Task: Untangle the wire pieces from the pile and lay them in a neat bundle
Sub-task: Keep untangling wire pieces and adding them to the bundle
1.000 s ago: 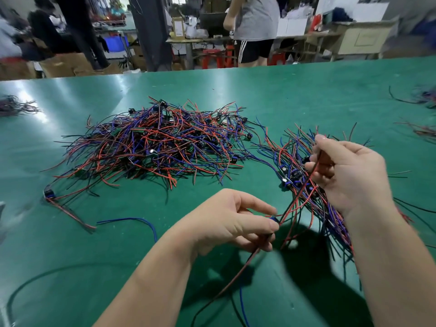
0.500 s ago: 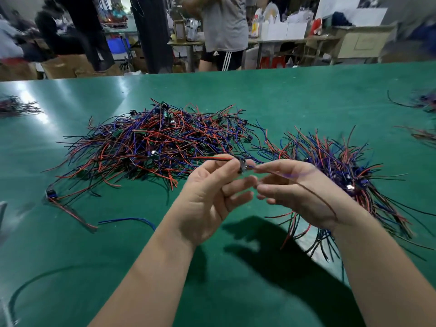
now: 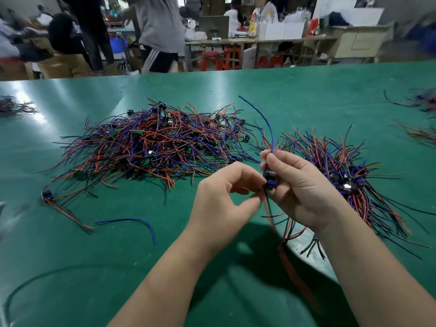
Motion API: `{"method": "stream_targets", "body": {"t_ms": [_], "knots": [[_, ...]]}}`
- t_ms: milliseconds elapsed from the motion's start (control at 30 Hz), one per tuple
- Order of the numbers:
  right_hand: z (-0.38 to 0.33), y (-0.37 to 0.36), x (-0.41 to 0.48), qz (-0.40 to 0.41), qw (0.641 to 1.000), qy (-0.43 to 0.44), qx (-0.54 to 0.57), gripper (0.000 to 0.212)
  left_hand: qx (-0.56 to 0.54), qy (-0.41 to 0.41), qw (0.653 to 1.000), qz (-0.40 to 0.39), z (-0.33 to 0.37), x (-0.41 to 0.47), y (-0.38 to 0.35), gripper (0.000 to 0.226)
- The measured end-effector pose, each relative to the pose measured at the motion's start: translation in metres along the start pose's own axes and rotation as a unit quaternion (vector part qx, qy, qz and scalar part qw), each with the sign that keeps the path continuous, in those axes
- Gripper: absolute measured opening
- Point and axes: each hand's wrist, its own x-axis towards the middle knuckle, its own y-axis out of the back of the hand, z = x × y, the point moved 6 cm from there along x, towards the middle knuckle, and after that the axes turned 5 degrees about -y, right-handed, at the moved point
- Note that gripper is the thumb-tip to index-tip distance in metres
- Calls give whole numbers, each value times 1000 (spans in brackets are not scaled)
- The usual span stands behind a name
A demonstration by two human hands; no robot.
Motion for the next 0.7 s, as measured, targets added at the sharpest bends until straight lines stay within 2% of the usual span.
{"method": "stream_targets", "body": {"t_ms": [67,133,167,233,333,400,467,567,700], "knots": [[-3,5,1,17,1000,5,-19,13,-52,43,997,20,-5,0,-1,30],[-5,8,1,26,999,15,-43,8,-176,135,974,44,-14,-1,-3,19],[-5,9,1,26,998,19,-57,6,-207,169,962,49,-17,-3,-4,22],[-4,9,1,28,995,28,-94,2,-211,206,955,38,-21,-6,-8,35],[-10,14,-2,66,973,69,-210,7,-199,247,948,18,-25,-9,-12,16],[-23,20,-5,101,958,118,-241,8,-180,278,943,-22,-28,-11,-13,13],[-38,30,-8,150,949,157,-230,12,-167,313,931,-89,-32,-16,-17,14],[-52,47,-14,209,949,178,-156,15,-140,341,909,-193,-31,-26,-28,17],[-49,51,-15,215,960,163,-69,13,-114,357,903,-211,-36,-31,-30,21]]}}
